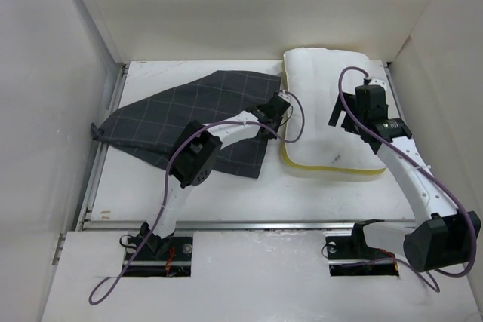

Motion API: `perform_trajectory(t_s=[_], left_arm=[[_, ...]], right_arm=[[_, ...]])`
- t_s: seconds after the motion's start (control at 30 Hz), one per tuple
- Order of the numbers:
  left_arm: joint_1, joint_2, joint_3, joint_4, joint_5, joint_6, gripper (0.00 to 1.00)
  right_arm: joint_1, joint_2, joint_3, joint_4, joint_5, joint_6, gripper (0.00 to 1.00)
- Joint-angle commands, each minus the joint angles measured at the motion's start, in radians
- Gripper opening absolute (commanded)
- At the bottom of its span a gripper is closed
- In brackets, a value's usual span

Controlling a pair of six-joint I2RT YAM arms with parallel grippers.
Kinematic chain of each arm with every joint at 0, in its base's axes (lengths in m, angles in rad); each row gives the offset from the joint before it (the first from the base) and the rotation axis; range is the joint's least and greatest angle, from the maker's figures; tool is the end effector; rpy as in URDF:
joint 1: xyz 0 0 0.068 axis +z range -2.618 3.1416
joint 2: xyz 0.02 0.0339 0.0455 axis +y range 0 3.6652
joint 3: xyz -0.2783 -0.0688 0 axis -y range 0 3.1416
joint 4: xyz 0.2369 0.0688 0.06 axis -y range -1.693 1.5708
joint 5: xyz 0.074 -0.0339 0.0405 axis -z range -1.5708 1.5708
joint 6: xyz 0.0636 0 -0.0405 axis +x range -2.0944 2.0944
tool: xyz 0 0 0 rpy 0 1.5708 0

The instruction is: Put the pillow into the pillowcase

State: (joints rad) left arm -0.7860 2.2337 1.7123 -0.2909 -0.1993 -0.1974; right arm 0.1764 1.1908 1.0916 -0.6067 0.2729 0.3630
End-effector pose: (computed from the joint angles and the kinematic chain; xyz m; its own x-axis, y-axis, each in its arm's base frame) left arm 0.3766 -0.3593 0.1679 -0.6201 0.3489 -0.7027 0.4851 0.8744 0.0060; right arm 0.2603 0.0290 0.3205 -0.5853 0.2430 -0.7735 0.2576 0.9603 0.1068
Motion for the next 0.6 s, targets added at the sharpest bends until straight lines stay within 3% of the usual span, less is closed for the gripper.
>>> perform_trajectory(t_s=[0.0, 0.57], left_arm=[[-0.004, -0.011, 0.036, -0.033, -0.014, 0.004, 0.00], [0.027, -0.252, -0.020, -0.024, 0.115, 0.067, 0.00]], right_arm=[[-0.003, -0.025, -0.010, 0.007, -0.003, 0.008, 1.00], [-0.003, 0.019, -0.009, 0.102, -0.110, -0.059, 1.00]])
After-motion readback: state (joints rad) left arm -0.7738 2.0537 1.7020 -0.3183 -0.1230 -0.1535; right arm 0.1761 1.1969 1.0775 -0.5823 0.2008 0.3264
